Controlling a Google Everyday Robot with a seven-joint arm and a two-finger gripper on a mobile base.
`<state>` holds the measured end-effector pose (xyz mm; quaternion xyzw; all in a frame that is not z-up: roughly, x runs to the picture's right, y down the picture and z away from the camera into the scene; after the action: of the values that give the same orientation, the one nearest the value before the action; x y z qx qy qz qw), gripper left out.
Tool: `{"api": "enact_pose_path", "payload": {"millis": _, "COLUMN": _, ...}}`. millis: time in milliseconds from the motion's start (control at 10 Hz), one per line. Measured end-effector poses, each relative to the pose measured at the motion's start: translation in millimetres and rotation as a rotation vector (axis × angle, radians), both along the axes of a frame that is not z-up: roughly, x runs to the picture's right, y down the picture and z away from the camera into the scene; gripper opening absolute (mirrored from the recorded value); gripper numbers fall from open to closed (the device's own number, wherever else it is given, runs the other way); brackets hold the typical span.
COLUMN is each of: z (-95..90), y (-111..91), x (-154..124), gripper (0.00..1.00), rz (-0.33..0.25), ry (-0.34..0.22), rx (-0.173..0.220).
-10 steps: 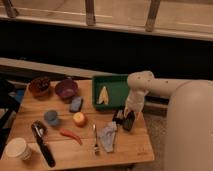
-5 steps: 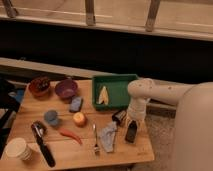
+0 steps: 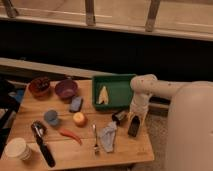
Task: Wipe table surface with eraser
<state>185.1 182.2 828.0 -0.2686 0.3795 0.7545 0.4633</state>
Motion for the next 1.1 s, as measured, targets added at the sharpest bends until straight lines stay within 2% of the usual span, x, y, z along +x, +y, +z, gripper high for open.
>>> {"api": "enact_pose_path", "payload": {"millis": 200, "z": 8.1, "y": -11.7, "x": -22.6, "gripper": 0.00, "rz": -0.021, "ry": -0.030, "rx": 0.018}}
{"api": "enact_pose_path", "payload": {"millis": 300, "z": 5.0, "y": -11.2, "x": -31.8, "gripper": 0.00, "rz": -0.029, "ry": -0.050, "rx": 0.025}}
{"api": "enact_pose_path", "payload": {"millis": 600, "z": -19.9, "y": 13.5, "x": -57.5, "gripper": 0.00, "rz": -0.066, "ry": -0.117, "rx": 0.017}}
{"api": "enact_pose_path", "payload": {"millis": 700, "z": -32.5, "y": 30.9, "x": -72.5, "gripper": 0.00, "rz": -0.114, "ry": -0.134, "rx": 0.002}}
{"api": "enact_pose_path", "payload": {"millis": 900, "z": -45.6, "y": 50.0, "x": -82.8, "gripper": 0.00, "rz": -0.163, "ry": -0.115, "rx": -0.012}}
{"api": "enact_pose_path", "payload": {"millis": 1100, "z": -52.1, "y": 58.9, "x": -76.7, "gripper": 0.00, "rz": -0.191, "ry": -0.060, "rx": -0.018}}
